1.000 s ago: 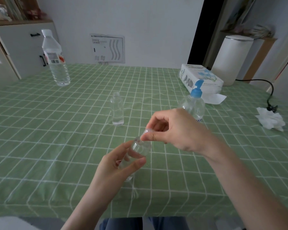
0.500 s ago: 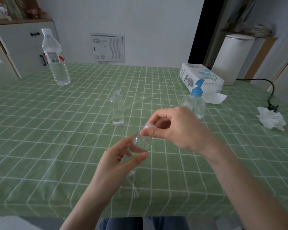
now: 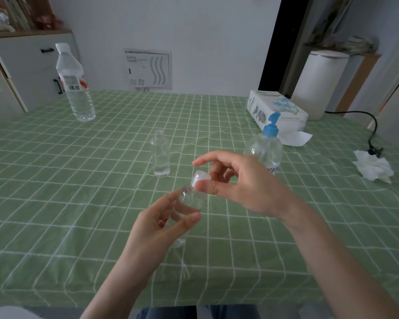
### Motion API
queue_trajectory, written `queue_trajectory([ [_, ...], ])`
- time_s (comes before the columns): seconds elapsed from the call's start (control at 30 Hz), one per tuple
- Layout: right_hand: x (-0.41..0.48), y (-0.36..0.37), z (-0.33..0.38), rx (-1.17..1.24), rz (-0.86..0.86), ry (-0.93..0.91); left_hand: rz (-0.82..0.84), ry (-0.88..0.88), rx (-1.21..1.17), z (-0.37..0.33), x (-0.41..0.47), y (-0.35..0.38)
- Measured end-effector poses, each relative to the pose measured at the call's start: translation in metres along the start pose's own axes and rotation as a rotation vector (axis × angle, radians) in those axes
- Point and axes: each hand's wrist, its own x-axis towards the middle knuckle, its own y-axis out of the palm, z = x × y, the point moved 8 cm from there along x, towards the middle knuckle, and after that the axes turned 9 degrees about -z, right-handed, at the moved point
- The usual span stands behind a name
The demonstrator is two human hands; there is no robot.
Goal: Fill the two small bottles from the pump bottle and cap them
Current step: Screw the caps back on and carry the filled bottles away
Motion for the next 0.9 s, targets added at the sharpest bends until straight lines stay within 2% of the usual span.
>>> queue_trajectory([
  [0.2, 0.001, -0.009, -0.001, -0.017, -0.103, 0.002, 0.034, 0.017, -0.011, 0.000, 0.002, 0.005],
  [0.37, -0.002, -0.006, 0.001, -0.051, 0.003, -0.022, 0.021, 0.011, -0.027, -0.004, 0.002, 0.004],
  [0.53, -0.002, -0.006, -0.002, -0.086, -0.092, -0.001, 0.013, 0.008, -0.036, -0.003, -0.001, 0.005],
  [0.67, -0.002, 0.000, -0.002, 0.001, 0.015, 0.006, -0.004, 0.001, -0.061, -0.002, 0.000, 0.002],
  [0.77, 0.000, 0.000, 0.001, -0.029, -0.054, -0.031, -0.019, 0.007, -0.051, -0.003, 0.001, 0.002],
  [0.9, 0.001, 0.002, -0.003, -0.029, -0.075, 0.021, -0.015, 0.009, -0.040, -0.003, -0.001, 0.002],
])
